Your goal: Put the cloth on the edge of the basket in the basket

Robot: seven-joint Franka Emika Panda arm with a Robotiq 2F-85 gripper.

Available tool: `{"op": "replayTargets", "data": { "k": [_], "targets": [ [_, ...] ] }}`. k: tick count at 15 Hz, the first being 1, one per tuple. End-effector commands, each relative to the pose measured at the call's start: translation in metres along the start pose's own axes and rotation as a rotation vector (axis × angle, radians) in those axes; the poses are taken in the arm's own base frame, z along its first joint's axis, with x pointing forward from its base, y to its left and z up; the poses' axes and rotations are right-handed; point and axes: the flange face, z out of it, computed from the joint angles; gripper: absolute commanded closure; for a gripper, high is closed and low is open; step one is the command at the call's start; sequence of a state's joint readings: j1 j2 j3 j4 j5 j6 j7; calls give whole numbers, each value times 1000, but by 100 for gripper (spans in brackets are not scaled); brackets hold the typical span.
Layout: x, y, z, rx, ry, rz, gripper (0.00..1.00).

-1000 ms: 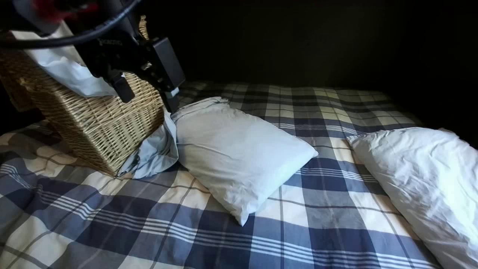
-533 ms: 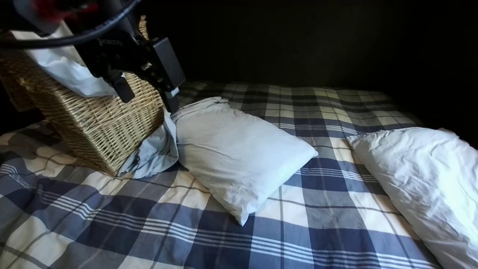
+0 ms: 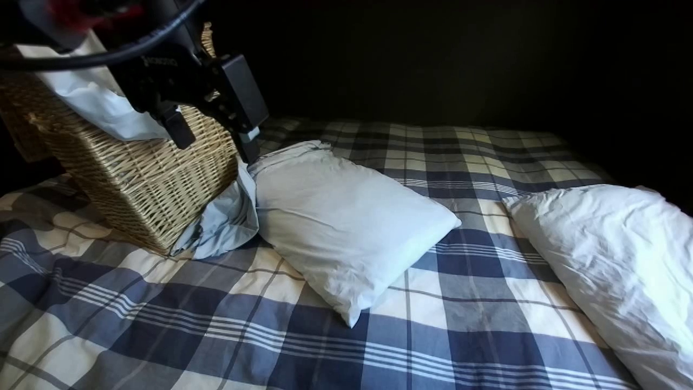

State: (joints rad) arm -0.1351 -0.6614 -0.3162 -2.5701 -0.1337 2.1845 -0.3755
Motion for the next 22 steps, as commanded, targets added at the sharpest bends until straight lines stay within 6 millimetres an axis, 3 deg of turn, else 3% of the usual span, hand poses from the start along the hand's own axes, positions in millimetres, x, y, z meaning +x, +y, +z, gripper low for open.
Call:
{"op": "replayTargets", "data": {
  "k": [1,8,17,22],
  "targets": [
    [0,0,-1,0,-1,0,0],
    [33,-30,24,222,-68,245,0],
    [76,-89,72,327,-317,593,0],
    [96,-110,102,449,-424,779,0]
  ]
}}
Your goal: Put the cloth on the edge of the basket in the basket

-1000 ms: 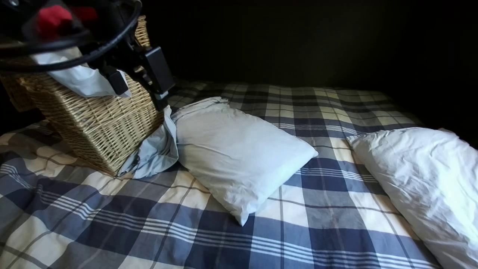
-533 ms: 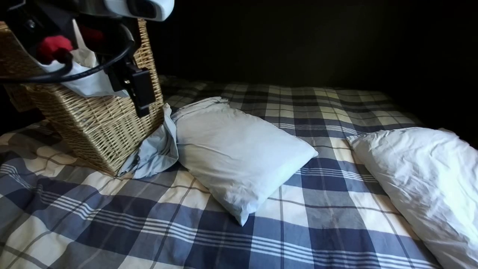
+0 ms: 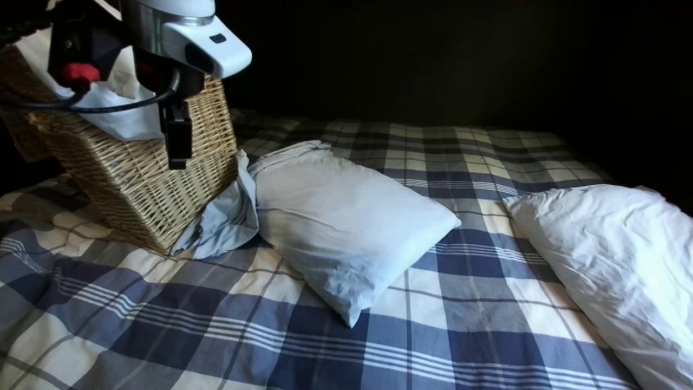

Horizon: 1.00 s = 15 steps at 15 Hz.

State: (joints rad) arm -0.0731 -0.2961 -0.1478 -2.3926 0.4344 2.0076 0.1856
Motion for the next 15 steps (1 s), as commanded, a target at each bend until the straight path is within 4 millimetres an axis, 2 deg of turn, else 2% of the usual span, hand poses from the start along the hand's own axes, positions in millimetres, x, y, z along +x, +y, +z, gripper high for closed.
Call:
{"op": "replayTargets", "data": {
  "k": [1,6,7,10,13,15],
  "targets": [
    [16,-15,23,86,-102,144,0],
    [25,-38,57,219,-234,315,0],
    [19,-27,47,181,-172,252,0],
    [24,-34,58,204,-207,288,0],
    [25,-35,57,206,-208,293,0],
    [30,-44,53,278,-219,330,0]
  ]
}}
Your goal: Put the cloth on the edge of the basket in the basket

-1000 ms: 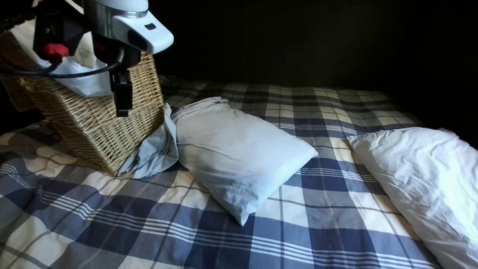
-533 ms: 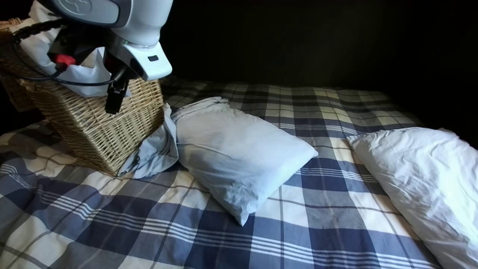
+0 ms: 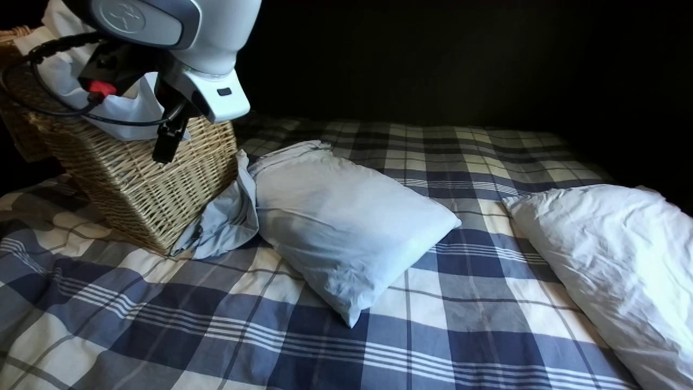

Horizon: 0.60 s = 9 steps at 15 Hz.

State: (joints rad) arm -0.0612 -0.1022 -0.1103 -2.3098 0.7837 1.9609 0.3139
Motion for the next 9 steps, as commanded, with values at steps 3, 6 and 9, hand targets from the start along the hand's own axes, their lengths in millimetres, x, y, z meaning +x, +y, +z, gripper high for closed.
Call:
{"op": "replayTargets", "data": {
  "k": [3,6,9],
  "targets": [
    [2,-25,-3,167,-75,103,0],
    [8,-33,4,230,-131,202,0],
    [17,-35,24,233,-167,300,0]
  ]
}}
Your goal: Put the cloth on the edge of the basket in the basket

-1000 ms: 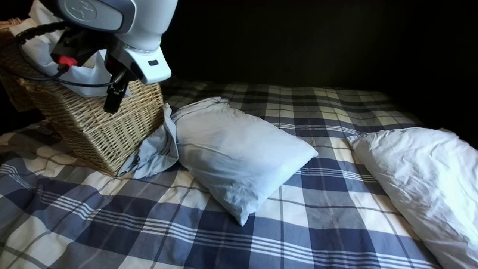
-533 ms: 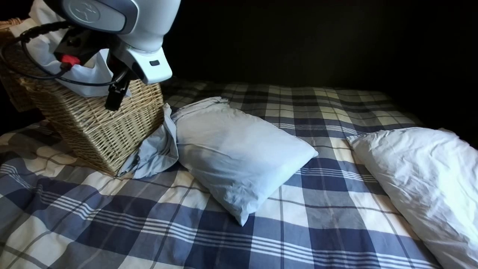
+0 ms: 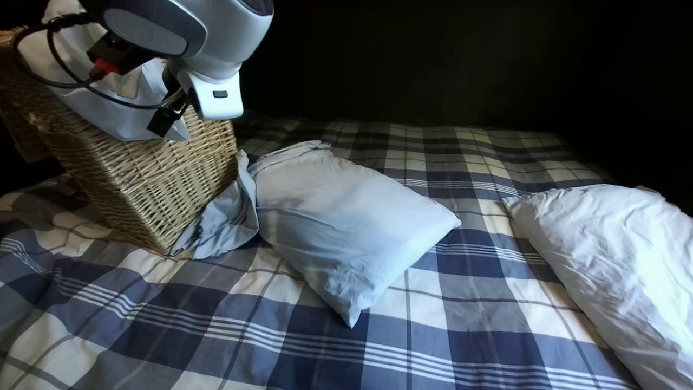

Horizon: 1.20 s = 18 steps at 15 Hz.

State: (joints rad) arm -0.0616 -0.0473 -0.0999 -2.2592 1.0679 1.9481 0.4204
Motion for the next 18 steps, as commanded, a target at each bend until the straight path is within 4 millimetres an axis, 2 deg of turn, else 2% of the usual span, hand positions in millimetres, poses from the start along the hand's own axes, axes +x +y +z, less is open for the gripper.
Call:
{"op": "replayTargets", "data": {
  "k": [1,5,6,7,10,16,18],
  "targets": [
    [15,-3,25,0,-69,120,0],
    [29,1,48,-21,-91,205,0],
    [32,1,53,-20,-91,213,25],
    [34,1,56,-23,-89,219,26],
    [36,-1,60,-21,-91,235,51],
    [27,-8,55,-24,-82,235,96],
    [23,-8,54,-29,-84,234,100]
  ]
}}
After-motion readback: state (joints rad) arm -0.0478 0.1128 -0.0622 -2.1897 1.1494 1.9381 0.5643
